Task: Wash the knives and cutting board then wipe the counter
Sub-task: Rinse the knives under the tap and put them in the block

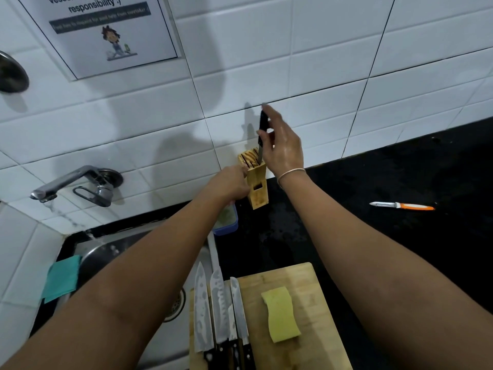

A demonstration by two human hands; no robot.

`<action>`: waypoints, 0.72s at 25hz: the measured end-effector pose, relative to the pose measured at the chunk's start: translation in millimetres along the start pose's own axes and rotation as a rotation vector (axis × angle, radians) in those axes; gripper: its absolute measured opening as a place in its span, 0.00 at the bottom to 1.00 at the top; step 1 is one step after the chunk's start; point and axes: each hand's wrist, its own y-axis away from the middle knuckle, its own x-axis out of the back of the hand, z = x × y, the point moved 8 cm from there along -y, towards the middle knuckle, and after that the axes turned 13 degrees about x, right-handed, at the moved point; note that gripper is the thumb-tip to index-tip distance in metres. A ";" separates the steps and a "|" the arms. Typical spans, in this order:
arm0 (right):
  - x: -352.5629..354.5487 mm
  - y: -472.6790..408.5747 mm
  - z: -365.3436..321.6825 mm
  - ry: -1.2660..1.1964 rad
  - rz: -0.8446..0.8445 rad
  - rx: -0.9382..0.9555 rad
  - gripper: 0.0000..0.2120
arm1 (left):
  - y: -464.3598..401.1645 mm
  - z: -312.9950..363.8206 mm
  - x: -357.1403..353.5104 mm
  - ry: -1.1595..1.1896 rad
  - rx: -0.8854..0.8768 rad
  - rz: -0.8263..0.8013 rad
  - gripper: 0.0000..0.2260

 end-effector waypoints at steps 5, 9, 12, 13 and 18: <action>-24.6 31.8 12.9 0.128 -0.304 -0.023 0.22 | 1.7 -9.1 -5.9 0.119 0.057 -0.065 0.31; -20.3 30.6 4.7 0.141 -0.239 -0.007 0.21 | -2.2 -11.7 -9.6 0.165 0.082 -0.080 0.32; -10.6 39.6 -9.9 0.203 -0.110 0.010 0.25 | -3.9 -18.2 -9.4 0.343 0.097 -0.087 0.31; -8.1 46.6 -14.7 0.203 -0.064 -0.003 0.24 | -3.0 -22.2 -4.4 0.409 0.090 -0.035 0.31; -37.9 111.6 -41.3 0.083 -0.246 -0.115 0.10 | 19.9 -70.7 -8.3 0.520 0.136 0.154 0.28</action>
